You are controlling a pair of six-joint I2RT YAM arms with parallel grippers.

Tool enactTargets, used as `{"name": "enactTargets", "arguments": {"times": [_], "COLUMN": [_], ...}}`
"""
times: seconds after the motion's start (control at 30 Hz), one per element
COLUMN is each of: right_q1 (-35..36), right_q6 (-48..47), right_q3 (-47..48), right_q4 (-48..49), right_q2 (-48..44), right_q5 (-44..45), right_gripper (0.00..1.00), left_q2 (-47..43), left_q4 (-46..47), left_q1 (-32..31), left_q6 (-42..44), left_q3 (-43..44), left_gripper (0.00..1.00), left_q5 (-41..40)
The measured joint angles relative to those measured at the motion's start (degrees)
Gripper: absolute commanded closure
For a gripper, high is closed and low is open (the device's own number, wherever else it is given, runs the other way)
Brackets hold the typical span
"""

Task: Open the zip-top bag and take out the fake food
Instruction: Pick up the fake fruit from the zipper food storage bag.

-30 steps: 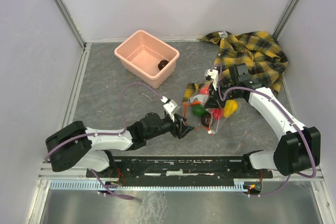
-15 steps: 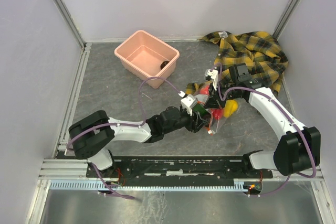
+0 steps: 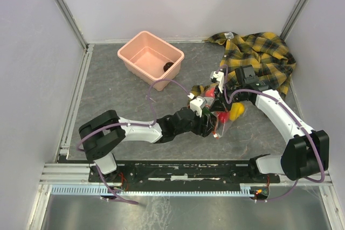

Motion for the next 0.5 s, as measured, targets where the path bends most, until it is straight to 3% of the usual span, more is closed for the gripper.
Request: {"name": "enactTargets", "arguments": {"times": [0.3, 0.5], "right_q1": [0.0, 0.0], "right_q6": [0.0, 0.0], "right_q3": [0.0, 0.0], "right_q4": [-0.2, -0.2], "right_q2": [0.0, 0.0], "right_q5": [-0.1, -0.5], "right_gripper": [0.98, 0.98], "left_q2": [2.7, 3.8], "left_q4": [-0.4, 4.5], "left_q1": [0.1, 0.1], "left_q6": [-2.7, -3.0], "left_q3": [1.0, 0.4], "left_gripper": [0.19, 0.18], "left_q5": [0.3, -0.9]}}
